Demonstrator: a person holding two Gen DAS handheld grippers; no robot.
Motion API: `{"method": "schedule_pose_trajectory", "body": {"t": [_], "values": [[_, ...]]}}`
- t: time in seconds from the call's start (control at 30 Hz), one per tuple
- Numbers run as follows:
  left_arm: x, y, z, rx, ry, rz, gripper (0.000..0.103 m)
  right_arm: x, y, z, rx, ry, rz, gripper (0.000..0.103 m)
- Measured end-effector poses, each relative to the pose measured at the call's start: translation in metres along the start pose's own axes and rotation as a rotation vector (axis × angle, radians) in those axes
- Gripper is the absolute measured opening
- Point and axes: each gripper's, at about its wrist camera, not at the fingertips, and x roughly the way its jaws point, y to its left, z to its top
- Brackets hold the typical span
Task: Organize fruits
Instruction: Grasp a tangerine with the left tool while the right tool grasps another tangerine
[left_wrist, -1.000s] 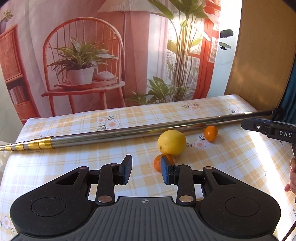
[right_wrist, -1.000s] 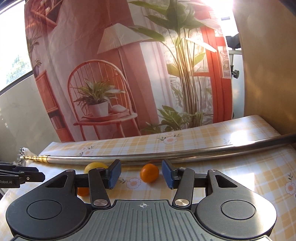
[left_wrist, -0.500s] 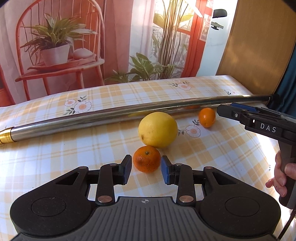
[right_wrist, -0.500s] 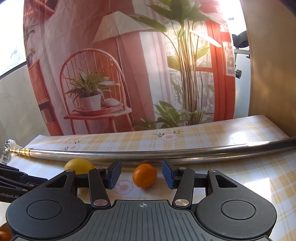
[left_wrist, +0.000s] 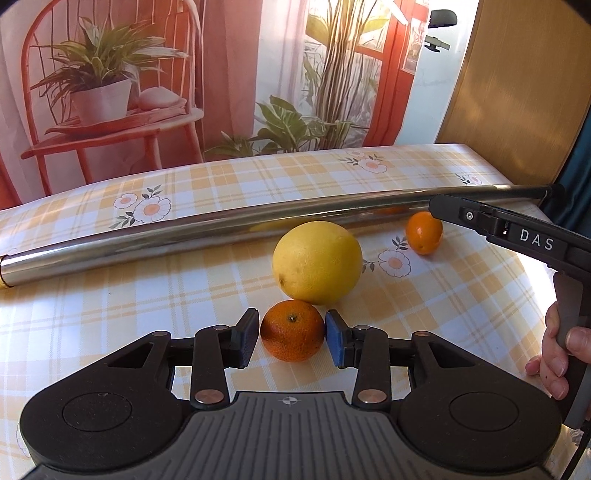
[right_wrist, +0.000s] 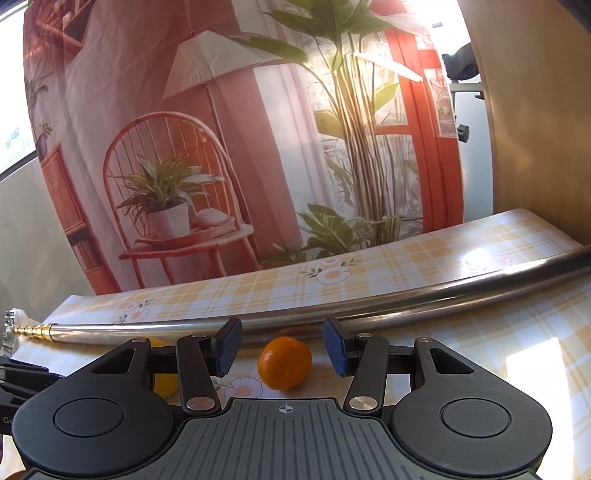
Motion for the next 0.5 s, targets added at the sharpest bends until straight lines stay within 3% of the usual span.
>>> {"method": "schedule_pose_trajectory", "body": {"t": [0.5], "values": [[-0.011, -0.001, -0.004, 0.002, -0.028, 0.018, 0.039, 0.019, -0.002, -0.003, 0.002, 0.074, -0.015, 0.045]]}}
